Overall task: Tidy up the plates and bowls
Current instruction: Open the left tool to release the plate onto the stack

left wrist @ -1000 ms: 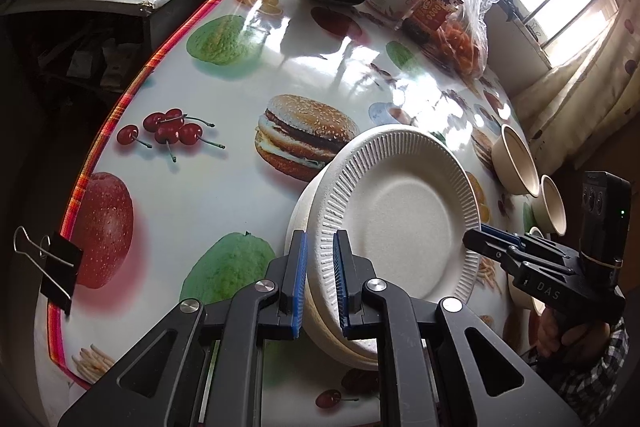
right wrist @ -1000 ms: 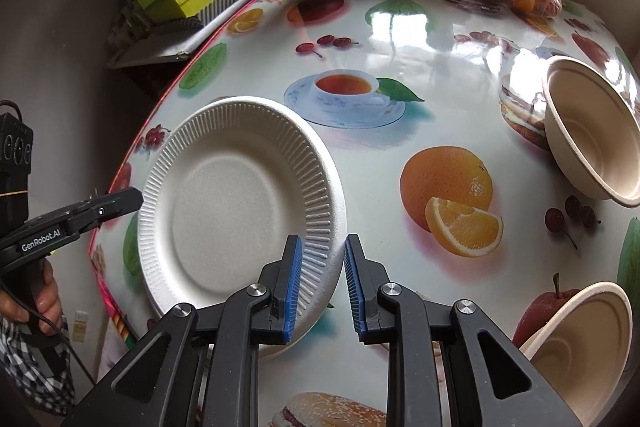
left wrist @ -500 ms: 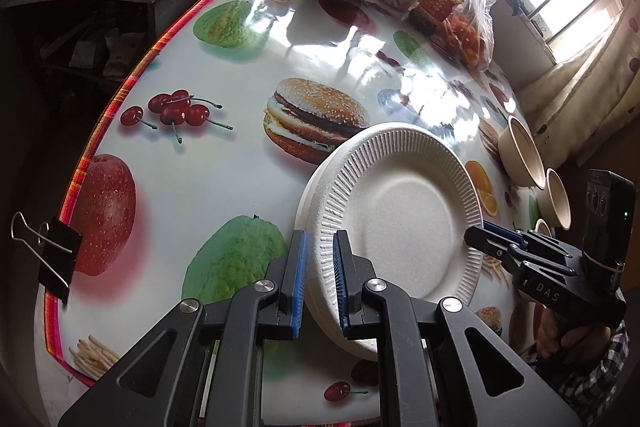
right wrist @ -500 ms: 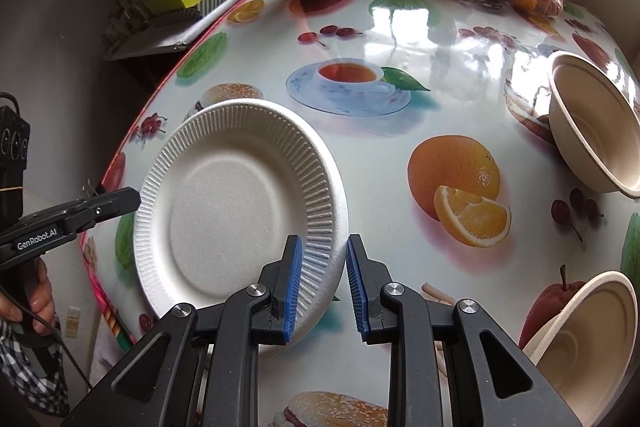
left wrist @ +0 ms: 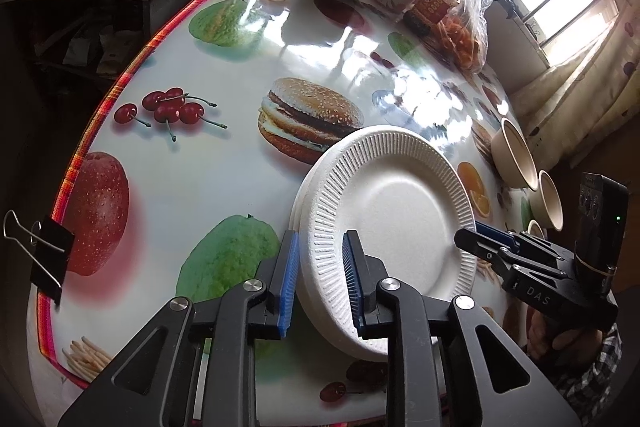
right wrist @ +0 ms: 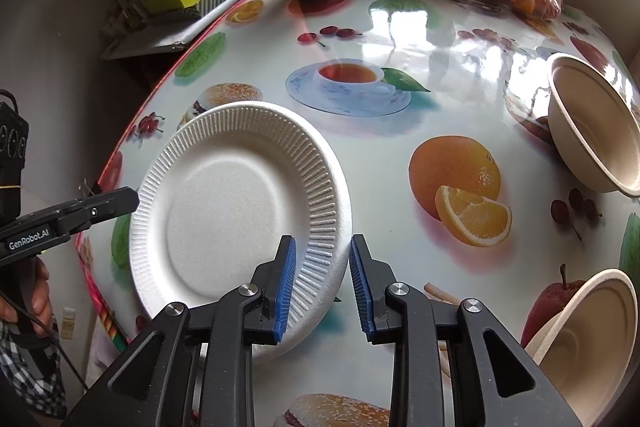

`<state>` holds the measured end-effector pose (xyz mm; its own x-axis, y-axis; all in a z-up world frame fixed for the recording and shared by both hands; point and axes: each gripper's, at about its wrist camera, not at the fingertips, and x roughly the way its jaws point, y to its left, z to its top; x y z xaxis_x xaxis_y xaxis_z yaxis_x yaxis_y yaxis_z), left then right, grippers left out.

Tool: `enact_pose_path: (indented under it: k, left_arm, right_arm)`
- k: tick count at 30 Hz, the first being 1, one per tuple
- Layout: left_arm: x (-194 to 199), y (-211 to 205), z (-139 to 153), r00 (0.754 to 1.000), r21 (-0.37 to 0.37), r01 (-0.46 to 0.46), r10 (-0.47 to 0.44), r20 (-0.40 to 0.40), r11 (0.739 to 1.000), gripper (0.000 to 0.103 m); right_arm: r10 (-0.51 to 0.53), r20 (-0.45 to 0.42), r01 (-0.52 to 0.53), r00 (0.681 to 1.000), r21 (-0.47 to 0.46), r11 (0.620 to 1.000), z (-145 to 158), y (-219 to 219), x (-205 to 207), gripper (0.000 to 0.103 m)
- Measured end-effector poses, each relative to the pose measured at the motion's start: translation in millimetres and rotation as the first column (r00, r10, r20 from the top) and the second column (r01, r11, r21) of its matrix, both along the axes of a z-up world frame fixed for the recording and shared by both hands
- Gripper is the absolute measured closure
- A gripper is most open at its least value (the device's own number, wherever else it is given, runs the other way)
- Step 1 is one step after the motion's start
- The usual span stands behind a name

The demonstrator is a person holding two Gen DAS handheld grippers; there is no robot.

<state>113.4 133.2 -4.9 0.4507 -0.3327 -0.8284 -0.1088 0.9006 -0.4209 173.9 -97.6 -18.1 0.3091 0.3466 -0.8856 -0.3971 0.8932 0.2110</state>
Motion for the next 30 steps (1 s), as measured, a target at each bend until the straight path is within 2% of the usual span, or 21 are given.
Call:
enact_pose_path:
  k: [3, 10, 15, 20, 30]
  left_arm:
    - [-1.0, 2.4, -0.6, 1.000, -0.014, -0.006, 0.006, 0.005, 1.000, 0.066]
    - [-6.9, 11.8, -7.9, 0.999, -0.089, -0.031, 0.030, -0.012, 0.996, 0.064]
    - [-6.5, 11.4, -18.7, 0.998, -0.153, -0.034, 0.027, -0.049, 0.988, 0.064]
    - [-2.3, 3.6, -19.1, 0.999, -0.168, -0.016, 0.007, -0.050, 0.986, 0.064]
    - [12.8, -2.3, -17.3, 0.999, -0.148, -0.001, -0.006, -0.051, 0.989, 0.064]
  right_arm:
    - [-0.004, 0.007, 0.004, 1.000, 0.002, 1.000, 0.6, 0.0, -0.8, 0.063]
    - [-0.050, 0.010, 0.050, 0.999, 0.034, 0.998, 4.0, -9.5, -3.2, 0.059]
    - [-0.046, -0.003, 0.046, 0.999, 0.042, 0.998, 0.8, -11.3, -7.6, 0.059]
    - [-0.059, -0.036, 0.061, 0.998, 0.069, 0.996, -4.0, -13.2, -3.0, 0.059]
    - [-0.083, -0.048, 0.087, 0.995, 0.077, 0.993, -3.6, -14.9, 9.9, 0.059]
